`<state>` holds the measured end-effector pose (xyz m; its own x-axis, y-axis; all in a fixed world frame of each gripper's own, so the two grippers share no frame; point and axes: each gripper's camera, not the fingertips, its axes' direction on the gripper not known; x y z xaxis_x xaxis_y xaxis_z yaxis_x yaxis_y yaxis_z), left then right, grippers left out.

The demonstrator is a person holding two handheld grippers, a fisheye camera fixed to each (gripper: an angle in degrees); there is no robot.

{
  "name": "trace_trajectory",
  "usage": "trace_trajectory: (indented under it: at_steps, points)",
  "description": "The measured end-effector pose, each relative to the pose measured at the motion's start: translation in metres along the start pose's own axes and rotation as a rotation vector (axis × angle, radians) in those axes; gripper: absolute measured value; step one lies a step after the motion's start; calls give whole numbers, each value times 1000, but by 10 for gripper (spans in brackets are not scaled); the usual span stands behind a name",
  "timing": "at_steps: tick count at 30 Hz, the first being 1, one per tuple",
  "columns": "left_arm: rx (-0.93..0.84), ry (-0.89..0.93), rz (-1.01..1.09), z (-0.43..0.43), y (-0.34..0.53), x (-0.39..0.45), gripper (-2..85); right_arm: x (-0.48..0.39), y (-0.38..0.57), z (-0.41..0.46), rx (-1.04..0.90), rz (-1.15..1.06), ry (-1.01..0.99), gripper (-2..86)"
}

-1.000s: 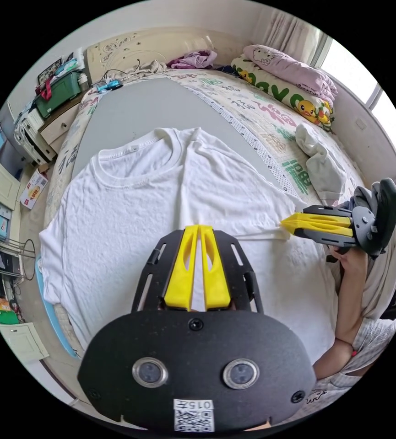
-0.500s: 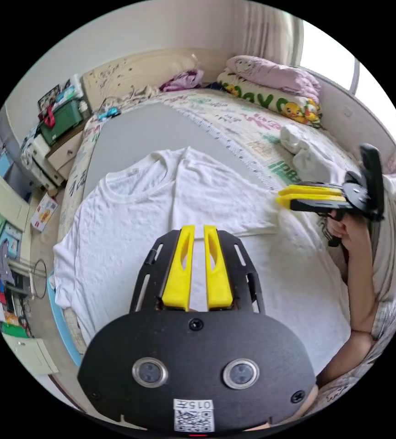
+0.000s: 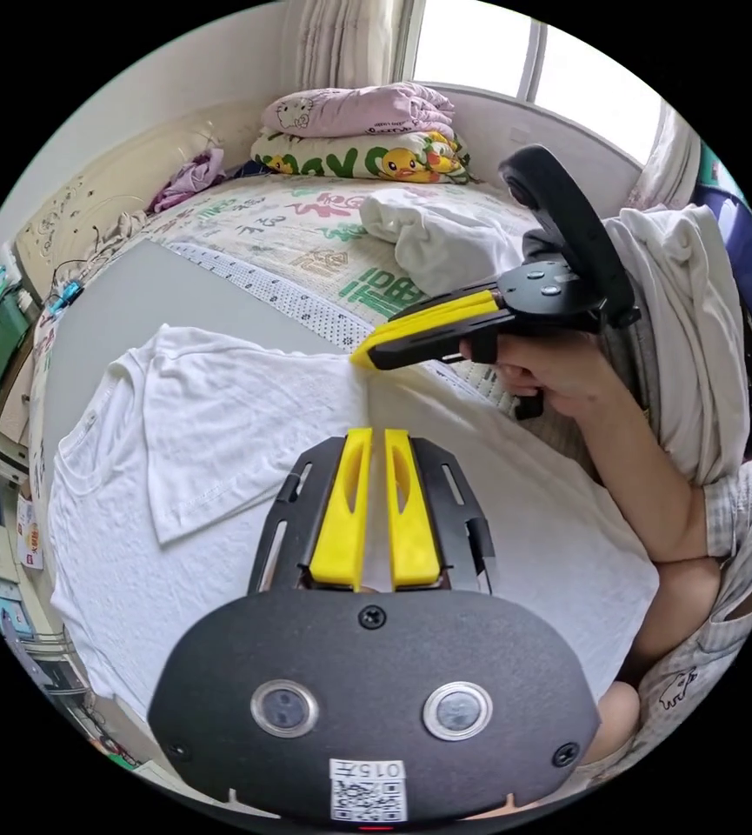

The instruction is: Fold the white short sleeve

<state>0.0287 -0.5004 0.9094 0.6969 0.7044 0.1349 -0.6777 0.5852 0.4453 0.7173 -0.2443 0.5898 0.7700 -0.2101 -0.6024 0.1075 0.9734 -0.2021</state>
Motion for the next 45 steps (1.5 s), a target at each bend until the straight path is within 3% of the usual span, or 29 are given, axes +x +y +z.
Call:
trace_trajectory:
  at_steps: [7,16,26,45]
  points:
    - [28,-77,5,3,13,19,-5,3,-2,4,-5,28,83,-2]
    - [17,-272,99,11,17,59,-5,16,-3,3,2,60,43,-3]
    - [28,-82,-6,9,16,27,-1,22,-4,1,0,66,41,-4]
    - [29,-76,-10,6,5,32,-1,25,-3,-1,2,72,52,-4]
